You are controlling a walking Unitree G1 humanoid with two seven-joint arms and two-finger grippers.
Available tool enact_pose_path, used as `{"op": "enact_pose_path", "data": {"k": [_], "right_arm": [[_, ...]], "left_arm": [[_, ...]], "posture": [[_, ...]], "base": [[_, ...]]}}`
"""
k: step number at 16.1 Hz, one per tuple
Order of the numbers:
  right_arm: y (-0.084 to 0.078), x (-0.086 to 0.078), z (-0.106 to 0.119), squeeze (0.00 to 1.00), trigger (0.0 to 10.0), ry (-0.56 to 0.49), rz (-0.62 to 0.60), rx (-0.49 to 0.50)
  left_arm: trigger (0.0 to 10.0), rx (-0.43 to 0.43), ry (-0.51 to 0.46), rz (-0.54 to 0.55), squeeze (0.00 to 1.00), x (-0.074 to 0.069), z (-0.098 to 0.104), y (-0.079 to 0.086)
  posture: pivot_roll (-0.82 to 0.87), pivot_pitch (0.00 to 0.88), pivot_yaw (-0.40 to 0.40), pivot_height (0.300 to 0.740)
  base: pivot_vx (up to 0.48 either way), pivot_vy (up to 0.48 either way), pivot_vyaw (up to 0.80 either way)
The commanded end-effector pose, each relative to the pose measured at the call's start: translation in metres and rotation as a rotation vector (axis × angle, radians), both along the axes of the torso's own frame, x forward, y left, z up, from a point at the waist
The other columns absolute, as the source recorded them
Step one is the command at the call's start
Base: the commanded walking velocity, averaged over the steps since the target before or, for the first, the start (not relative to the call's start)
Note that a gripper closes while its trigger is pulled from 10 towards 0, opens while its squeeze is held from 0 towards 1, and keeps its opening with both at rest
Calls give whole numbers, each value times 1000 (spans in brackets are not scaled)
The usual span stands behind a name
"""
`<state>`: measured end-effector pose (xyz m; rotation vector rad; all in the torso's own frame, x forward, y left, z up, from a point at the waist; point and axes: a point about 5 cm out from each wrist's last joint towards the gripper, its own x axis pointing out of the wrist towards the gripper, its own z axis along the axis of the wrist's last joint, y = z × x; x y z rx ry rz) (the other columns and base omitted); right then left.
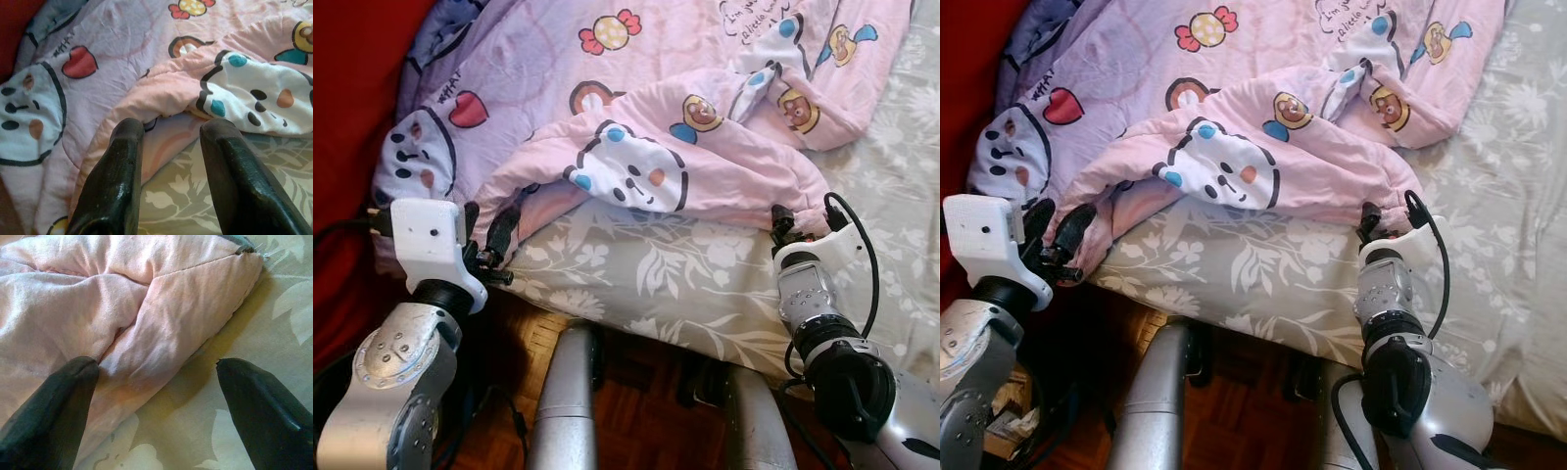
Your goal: Clean up the room
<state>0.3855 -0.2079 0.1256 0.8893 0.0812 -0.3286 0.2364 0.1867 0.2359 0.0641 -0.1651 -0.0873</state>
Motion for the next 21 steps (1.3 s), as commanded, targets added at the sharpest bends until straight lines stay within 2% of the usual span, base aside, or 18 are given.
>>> {"op": "enact_pose_path", "data": {"k": [1, 21], "right_arm": [[-2, -10, -22, 0, 0, 75, -14, 36], [-14, -16, -27, 0, 0, 98, -42, 13]], "left_arm": [[10000, 8, 7, 21, 0, -7, 0, 4], [10000, 64, 21, 10, 0, -8, 5, 5]], "posture": [[432, 872, 152, 640], [447, 870, 169, 640]], "base": [[0, 0, 0], [0, 0, 0]]}}
